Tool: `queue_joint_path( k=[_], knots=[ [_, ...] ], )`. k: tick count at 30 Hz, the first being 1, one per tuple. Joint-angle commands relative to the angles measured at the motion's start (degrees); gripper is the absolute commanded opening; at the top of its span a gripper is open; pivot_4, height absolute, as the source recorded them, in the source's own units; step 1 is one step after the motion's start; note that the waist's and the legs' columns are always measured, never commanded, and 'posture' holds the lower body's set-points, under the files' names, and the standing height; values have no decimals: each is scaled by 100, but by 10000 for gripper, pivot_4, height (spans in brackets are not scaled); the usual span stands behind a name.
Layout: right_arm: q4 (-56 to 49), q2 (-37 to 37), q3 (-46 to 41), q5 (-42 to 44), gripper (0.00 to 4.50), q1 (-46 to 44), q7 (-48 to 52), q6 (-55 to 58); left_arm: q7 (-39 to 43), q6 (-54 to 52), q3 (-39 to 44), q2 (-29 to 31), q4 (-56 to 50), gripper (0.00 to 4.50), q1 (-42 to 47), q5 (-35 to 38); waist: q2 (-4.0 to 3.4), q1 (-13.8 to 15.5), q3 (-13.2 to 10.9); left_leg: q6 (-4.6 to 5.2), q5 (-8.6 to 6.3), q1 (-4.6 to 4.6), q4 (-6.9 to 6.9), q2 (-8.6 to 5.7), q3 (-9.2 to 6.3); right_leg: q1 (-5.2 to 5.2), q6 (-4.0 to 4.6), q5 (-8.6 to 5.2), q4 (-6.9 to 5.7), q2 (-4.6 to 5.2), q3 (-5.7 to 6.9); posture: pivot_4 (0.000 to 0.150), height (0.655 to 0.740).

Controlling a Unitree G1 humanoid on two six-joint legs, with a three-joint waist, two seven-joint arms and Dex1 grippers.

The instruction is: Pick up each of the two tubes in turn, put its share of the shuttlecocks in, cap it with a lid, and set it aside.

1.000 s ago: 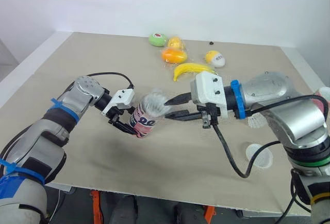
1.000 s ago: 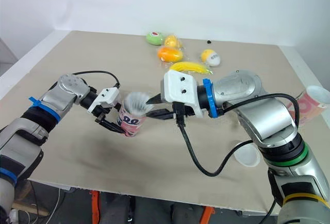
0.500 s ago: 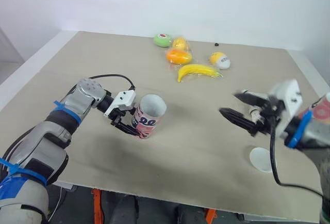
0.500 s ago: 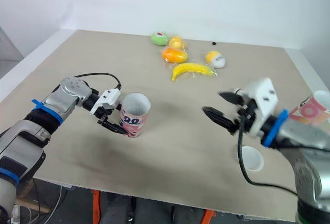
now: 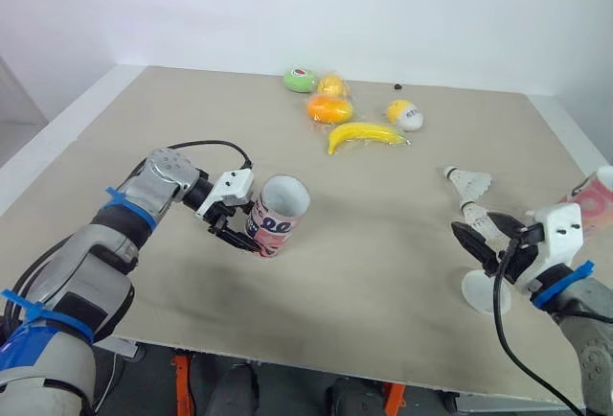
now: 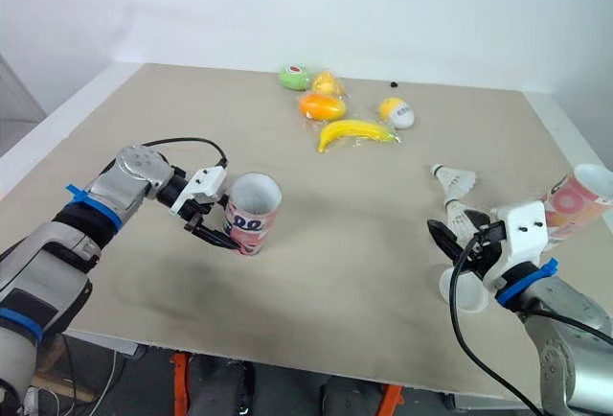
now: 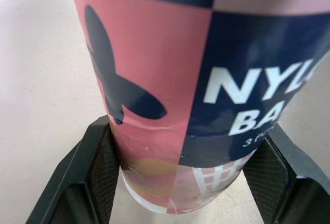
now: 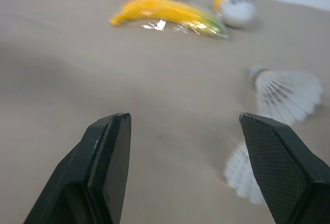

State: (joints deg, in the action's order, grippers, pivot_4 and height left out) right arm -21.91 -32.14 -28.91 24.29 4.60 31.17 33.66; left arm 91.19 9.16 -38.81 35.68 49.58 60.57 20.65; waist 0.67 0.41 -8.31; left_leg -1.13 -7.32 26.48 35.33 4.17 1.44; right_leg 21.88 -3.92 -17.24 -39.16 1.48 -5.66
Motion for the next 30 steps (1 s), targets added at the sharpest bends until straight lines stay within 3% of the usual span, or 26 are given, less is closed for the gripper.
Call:
queue_joint_path(
  k=[1, 10, 23, 27, 28, 29, 30],
  knots=[
    [214, 0, 32, -93, 36188, -49, -98, -253, 131, 5, -344, -119, 67, 31389, -212, -282, -3, -1, 1, 1, -1, 0, 0, -2, 0, -1, -1, -1, 0, 2, -2, 1500, 7179],
    [808, -52, 131, -153, 36188, -282, -169, -535, 131, 2, -249, -163, 137, 31389, -191, -315, -4, -1, 2, 4, -3, 0, 0, -5, 0, -20, -3, -2, 0, 2, -6, 1500, 7179],
    [2336, -207, 691, -544, 36188, -1298, -204, -789, 131, -23, -151, -144, 148, 31389, -195, -357, -5, -2, 1, 5, -3, 0, 1, -13, 0, -3, -4, -2, 1, 2, -14, 1500, 7179],
    [2638, -276, 745, -690, 25010, -1494, -246, -917, 131, -55, -124, -116, 102, 31389, -217, -354, -5, -2, 1, 6, -3, 1, 0, -18, 0, 0, -8, -5, 1, 3, -20, 1500, 7179],
    [2581, -278, 750, -679, 17377, -1464, -221, -921, 131, -58, -108, -109, 100, 31389, -222, -365, -5, -2, 1, 7, -4, 2, 0, -19, -1, -1, -7, -8, 1, 2, -20, 1500, 7179],
    [2534, -277, 751, -667, 16322, -1437, -203, -922, 131, -60, -96, -104, 96, 31389, -227, -374, -5, -2, 1, 8, -5, 2, -1, -19, -1, -3, -8, -8, 1, 2, -20, 1500, 7179],
    [2483, -286, 755, -672, 10836, -1399, -196, -921, 131, -59, -90, -95, 88, 31389, -235, -378, -5, -2, 1, 10, -6, 3, -1, -19, -1, -10, -8, -9, 1, 2, -20, 1500, 7179]
  ],
)
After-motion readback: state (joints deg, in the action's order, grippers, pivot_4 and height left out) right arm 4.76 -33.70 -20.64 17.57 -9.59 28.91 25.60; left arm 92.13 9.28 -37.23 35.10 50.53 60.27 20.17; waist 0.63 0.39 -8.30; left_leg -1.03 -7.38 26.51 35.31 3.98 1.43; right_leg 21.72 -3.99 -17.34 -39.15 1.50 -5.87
